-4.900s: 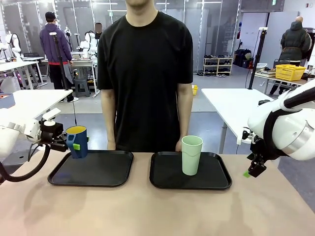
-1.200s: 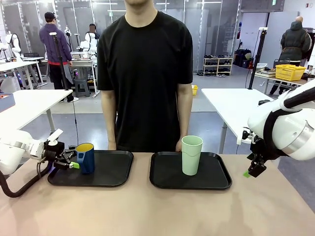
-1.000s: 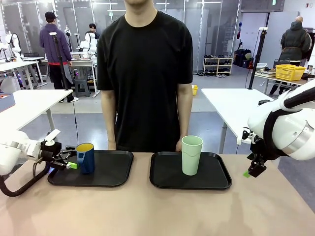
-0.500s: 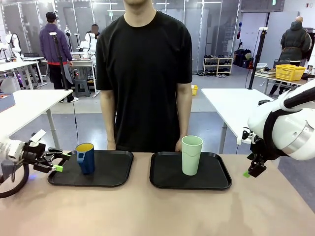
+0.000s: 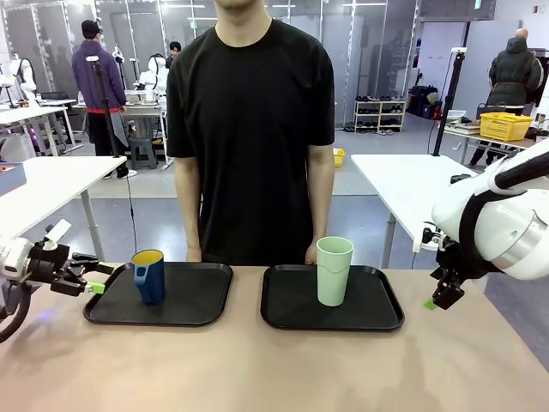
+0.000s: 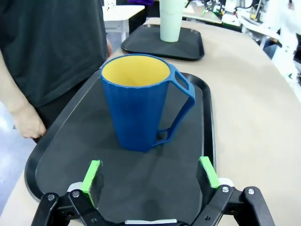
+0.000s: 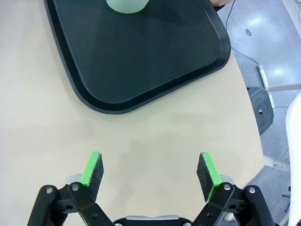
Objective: Sort and store the cups by type.
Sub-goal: Pick up the Handle plastic cup and place it into the empty Flat Tray.
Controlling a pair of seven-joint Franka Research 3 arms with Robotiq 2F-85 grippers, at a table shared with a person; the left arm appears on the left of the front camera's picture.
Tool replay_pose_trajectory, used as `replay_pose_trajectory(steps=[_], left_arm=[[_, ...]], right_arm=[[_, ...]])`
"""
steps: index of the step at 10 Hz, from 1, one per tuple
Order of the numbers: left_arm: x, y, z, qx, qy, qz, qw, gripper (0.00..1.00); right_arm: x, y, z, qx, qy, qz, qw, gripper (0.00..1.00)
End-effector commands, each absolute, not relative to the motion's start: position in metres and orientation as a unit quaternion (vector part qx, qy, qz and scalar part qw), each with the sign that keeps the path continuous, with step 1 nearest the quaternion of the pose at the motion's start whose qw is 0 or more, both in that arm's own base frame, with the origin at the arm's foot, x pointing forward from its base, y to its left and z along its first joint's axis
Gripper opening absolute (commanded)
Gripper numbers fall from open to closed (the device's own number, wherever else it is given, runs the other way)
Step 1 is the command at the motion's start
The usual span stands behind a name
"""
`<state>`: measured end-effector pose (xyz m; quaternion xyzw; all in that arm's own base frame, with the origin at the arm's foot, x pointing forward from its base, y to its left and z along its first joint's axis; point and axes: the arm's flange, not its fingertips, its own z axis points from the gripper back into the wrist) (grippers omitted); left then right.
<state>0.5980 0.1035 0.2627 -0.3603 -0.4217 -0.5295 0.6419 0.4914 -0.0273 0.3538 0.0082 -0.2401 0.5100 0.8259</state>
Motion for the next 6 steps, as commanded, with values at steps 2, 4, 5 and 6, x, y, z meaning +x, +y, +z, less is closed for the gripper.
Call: replay_pose_trajectory(steps=[2,4,5,6], left_arm=[[0.6042,0.1020,0.2574,-0.367,-0.417,-0.543,0.629,1.00],[0.6042,0.1020,0.2574,-0.367,-0.417,-0.543,0.629,1.00],[0.6042,0.1020,0.2574,-0.367,-0.417,-0.543,0.629,1.00],[0.6042,0.1020,0.2574,-0.367,-0.417,-0.543,0.629,1.00]], right_arm=[[0.4938,-0.0277,0.3545,0.016,-0.245,0.510,0.824,1.00],[0.4938,-0.0277,0.3545,0.016,-0.245,0.510,0.824,1.00],[0.4938,-0.0277,0.3545,0.016,-0.245,0.510,0.824,1.00],[0.4938,-0.0277,0.3545,0.016,-0.245,0.510,0.824,1.00]])
